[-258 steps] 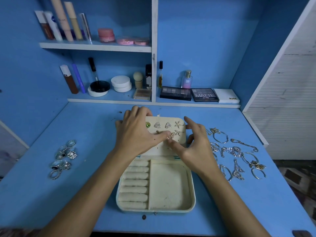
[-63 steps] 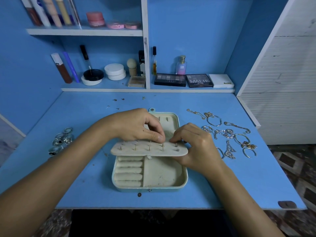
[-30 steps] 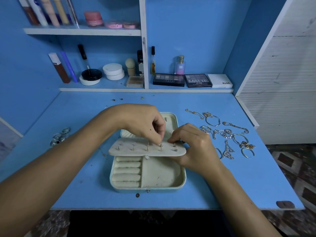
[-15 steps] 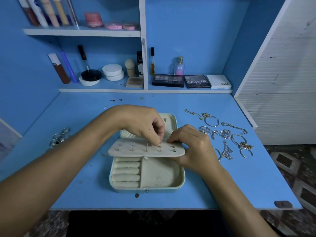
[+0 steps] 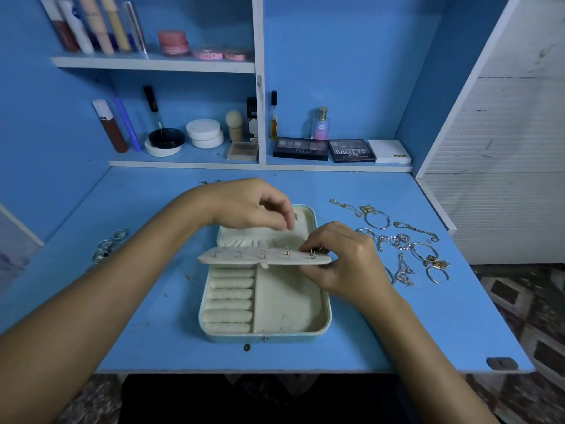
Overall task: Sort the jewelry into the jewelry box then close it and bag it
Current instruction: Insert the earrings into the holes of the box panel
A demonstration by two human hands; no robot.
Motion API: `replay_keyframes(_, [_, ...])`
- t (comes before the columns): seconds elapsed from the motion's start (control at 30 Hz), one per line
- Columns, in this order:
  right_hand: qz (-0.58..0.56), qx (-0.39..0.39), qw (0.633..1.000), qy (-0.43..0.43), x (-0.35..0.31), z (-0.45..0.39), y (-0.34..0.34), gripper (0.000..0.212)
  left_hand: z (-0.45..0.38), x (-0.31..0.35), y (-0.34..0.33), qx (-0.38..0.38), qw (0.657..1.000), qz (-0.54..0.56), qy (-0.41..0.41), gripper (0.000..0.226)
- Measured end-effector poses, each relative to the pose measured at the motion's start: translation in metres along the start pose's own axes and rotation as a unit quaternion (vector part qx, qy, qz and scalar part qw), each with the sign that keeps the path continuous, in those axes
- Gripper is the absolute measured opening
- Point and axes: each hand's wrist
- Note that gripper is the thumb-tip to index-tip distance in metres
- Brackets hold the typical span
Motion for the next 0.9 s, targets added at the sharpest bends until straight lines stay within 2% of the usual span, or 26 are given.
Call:
replay_keyframes(0.07, [0.002, -0.014, 1.0, -0.018, 0.001, -0.003, 0.002, 0.009, 0.006, -0.006, 0.005, 0.058, 0.997, 0.055, -0.011, 0.014])
replay_keyframes(0.17, [-0.007, -0.038, 0.998, -0.056, -0.003, -0.011, 0.006, 0.019, 0.014, -0.016, 0.014, 0.14, 0.982, 0.127, -0.022, 0.015])
replay_keyframes(0.27, [-0.029, -0.082, 0.987, -0.136, -0.005, -0.021, 0.012, 0.022, 0.017, -0.031, 0.017, 0.22, 0.962, 0.163, -0.024, 0.012])
replay_keyframes(0.4, [-0.039, -0.174, 0.955, -0.238, -0.003, -0.033, 0.017, 0.023, 0.019, -0.049, 0.008, 0.312, 0.917, 0.25, -0.005, 0.019])
replay_keyframes(0.47, [-0.041, -0.183, 0.947, -0.259, -0.003, -0.038, 0.017, 0.028, 0.02, -0.057, 0.004, 0.326, 0.896, 0.303, -0.006, 0.018])
replay_keyframes(0.57, [-0.059, -0.182, 0.945, -0.266, 0.0, -0.041, 0.017, 0.028, 0.023, -0.066, 0.0, 0.369, 0.842, 0.393, 0.01, 0.021])
replay_keyframes(0.67, [-0.086, -0.18, 0.94, -0.278, 0.005, -0.039, 0.015, 0.035, 0.023, -0.076, -0.003, 0.413, 0.812, 0.413, 0.004, 0.025])
replay_keyframes(0.77, [-0.1, -0.161, 0.945, -0.268, 0.003, -0.038, 0.013, 0.029, 0.027, -0.083, -0.007, 0.44, 0.805, 0.398, -0.005, 0.029])
replay_keyframes(0.9, [-0.082, -0.129, 0.946, -0.287, -0.003, -0.041, 0.009, 0.049, 0.028, -0.085, -0.018, 0.449, 0.82, 0.355, -0.011, 0.028])
Point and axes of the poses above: each hand's wrist, its own z-axis away from the middle knuckle, its own y-axis out of the back of the hand, x = y × z, and after that the axes turned 9 degrees about z, right-handed
